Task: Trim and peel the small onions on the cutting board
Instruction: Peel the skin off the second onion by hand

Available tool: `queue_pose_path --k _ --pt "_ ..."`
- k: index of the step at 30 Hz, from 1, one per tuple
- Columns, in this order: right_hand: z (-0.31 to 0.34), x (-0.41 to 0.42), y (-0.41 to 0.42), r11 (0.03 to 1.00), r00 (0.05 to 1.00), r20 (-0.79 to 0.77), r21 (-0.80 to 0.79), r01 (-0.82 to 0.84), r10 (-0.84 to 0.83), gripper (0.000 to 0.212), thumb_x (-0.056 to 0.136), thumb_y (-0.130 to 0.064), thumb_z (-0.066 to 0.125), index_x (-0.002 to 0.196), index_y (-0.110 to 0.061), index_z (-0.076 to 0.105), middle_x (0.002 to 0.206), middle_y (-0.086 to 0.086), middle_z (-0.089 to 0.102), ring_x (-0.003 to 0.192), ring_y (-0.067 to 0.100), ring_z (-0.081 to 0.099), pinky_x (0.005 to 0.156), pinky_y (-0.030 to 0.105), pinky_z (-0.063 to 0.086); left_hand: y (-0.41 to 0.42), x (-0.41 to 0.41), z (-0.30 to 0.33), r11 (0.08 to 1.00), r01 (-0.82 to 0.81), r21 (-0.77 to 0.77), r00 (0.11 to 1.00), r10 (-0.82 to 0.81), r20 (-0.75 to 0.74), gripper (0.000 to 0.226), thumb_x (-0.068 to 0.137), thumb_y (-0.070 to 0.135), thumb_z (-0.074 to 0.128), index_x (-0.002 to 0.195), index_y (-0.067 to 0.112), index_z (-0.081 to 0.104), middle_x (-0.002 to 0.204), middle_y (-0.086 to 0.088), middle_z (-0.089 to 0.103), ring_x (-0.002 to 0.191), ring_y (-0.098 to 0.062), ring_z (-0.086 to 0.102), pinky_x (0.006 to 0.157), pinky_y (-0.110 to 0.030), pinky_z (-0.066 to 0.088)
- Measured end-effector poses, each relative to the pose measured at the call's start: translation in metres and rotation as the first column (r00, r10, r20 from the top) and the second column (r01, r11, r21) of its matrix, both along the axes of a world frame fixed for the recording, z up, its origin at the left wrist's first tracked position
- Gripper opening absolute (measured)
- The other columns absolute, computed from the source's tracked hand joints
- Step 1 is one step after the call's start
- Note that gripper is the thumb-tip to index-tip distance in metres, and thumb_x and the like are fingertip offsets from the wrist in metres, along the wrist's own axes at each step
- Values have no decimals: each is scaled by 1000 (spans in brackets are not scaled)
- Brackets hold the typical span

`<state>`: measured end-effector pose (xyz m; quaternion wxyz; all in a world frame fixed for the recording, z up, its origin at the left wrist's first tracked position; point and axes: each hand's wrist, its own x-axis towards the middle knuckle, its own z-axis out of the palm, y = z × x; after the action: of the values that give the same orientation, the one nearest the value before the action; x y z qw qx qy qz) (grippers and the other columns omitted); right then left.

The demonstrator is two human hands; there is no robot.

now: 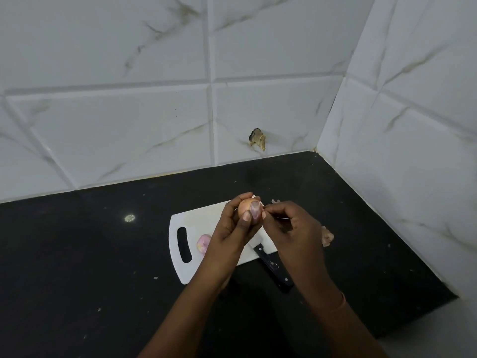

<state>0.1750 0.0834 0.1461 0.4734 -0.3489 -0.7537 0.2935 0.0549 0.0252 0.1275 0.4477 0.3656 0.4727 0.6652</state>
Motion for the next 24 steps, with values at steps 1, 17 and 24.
queue_pose_path --k 1,17,24 --pt "1 1 2 1000 1000 26 7 -3 3 5 85 -8 71 90 -11 69 83 -9 67 81 2 65 70 8 49 0 0 0 1000 4 -4 1000 -4 -4 35 101 23 47 136 21 50 136 1 60 125 -15 60 102 -27 49" --pt "12 13 20 883 994 -66 -456 -109 88 4 89 -12 65 87 -15 67 84 2 69 72 15 67 59 14 49 12 14 9 980 56 -191 974 -11 226 48 84 41 60 126 18 63 114 -4 73 107 -15 66 99 -34 49" --pt "6 15 26 858 992 -125 -505 -90 30 13 89 -6 63 82 -17 67 81 6 72 65 16 69 65 29 57 17 8 4 979 24 -203 962 33 272 55 84 41 58 131 12 60 111 -6 72 96 -12 68 82 -26 52"
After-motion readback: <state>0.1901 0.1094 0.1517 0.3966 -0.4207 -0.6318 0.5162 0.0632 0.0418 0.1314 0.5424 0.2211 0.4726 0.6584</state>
